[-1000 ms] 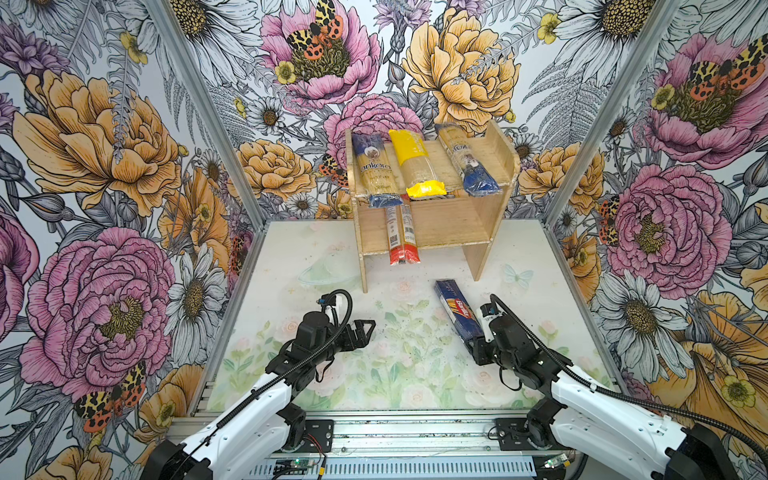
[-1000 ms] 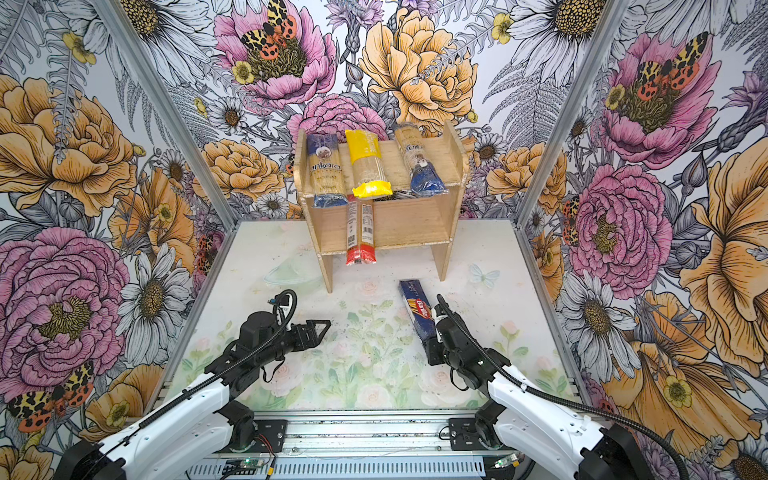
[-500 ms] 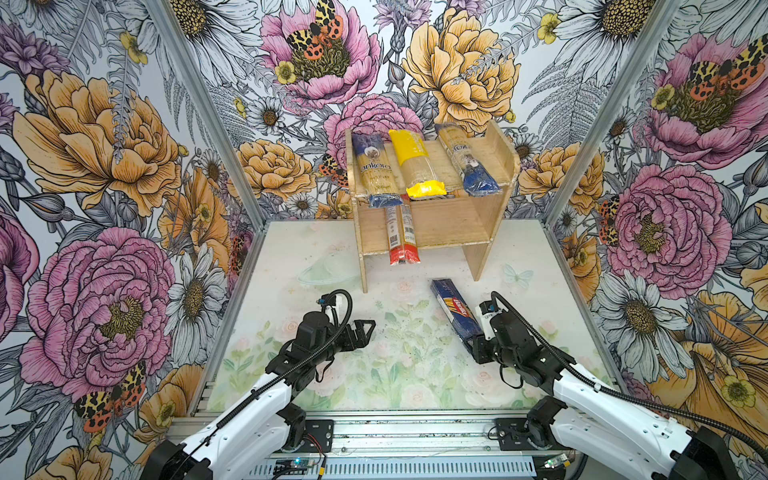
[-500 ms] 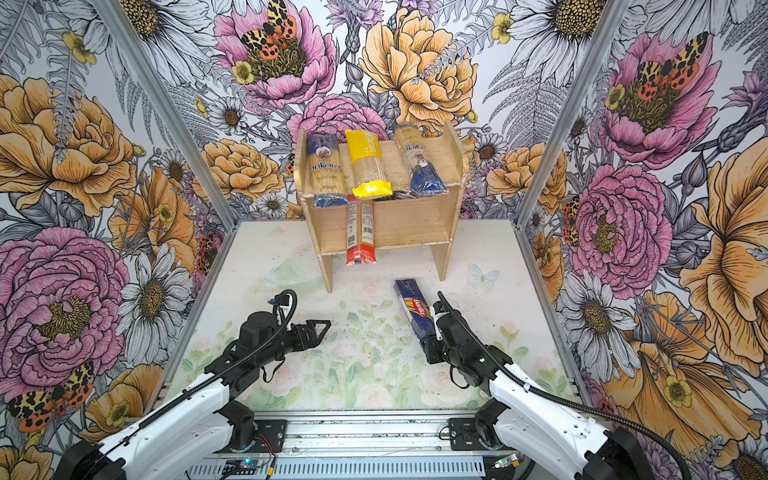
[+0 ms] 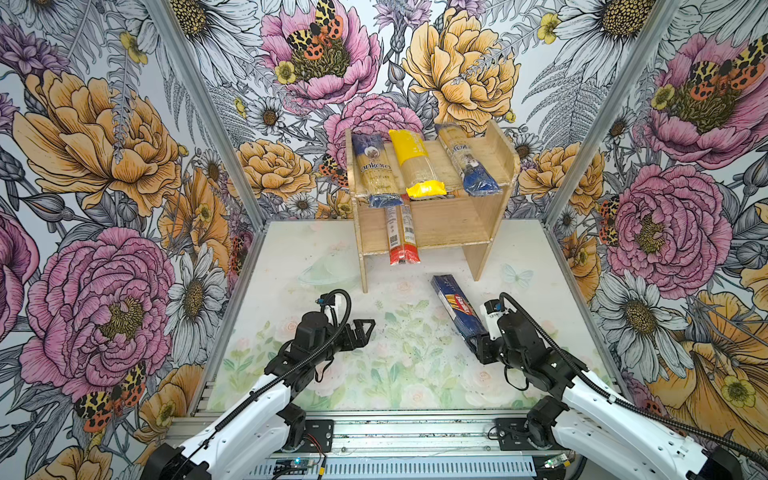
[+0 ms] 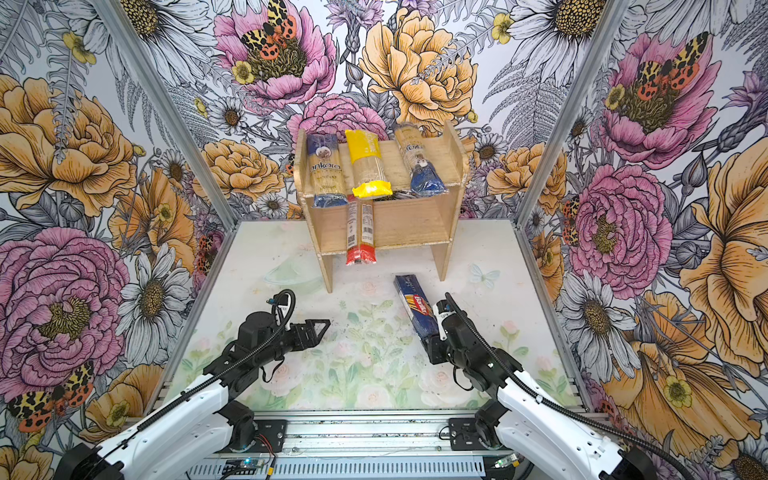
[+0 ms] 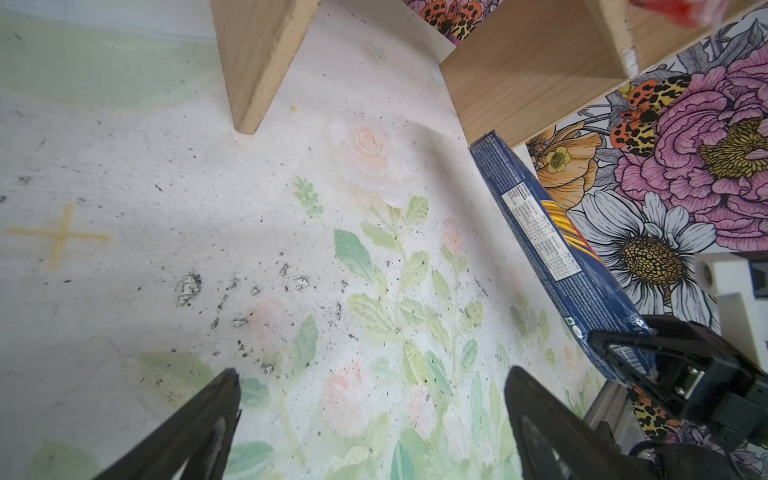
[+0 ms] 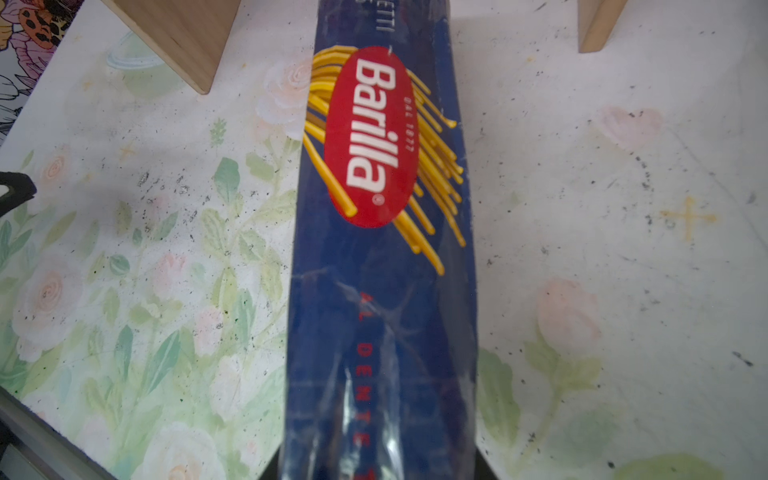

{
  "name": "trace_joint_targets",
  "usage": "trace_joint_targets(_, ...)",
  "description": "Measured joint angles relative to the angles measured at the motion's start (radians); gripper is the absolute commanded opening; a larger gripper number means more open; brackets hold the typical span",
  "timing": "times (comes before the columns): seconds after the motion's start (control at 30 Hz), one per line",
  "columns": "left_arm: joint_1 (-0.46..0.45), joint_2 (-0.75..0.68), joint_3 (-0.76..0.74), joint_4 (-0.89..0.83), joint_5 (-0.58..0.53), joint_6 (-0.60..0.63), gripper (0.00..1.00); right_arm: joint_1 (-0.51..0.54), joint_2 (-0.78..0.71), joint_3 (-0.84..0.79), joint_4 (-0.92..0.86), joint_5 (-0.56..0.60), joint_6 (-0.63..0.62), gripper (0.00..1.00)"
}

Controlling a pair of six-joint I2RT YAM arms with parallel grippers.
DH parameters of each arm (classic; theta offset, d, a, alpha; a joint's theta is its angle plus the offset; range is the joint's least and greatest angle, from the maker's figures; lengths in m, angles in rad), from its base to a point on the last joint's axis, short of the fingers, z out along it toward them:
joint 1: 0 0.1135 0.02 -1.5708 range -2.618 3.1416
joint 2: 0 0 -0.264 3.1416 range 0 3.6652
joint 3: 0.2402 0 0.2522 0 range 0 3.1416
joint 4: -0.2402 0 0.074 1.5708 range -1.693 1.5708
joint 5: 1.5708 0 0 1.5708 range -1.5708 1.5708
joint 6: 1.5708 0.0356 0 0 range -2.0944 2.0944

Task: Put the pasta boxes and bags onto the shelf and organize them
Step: 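Raise the Barilla box upright toward the shelf's lower tier with the right gripper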

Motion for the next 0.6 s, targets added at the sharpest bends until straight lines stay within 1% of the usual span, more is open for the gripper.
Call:
trace_joint_targets(0.37, 0.011, -0.03, -0.001, -0.008, 0.0, 0.0, 0.99, 0.0, -0.038, 0.031, -0.053, -0.027, 0.0, 0.0)
trace_joint_targets(0.6, 0.011, -0.048, -0.002, -0.019, 0.0, 0.0, 0.99, 0.0, -0.099, 0.048, -0.087, -0.052, 0.0, 0.0)
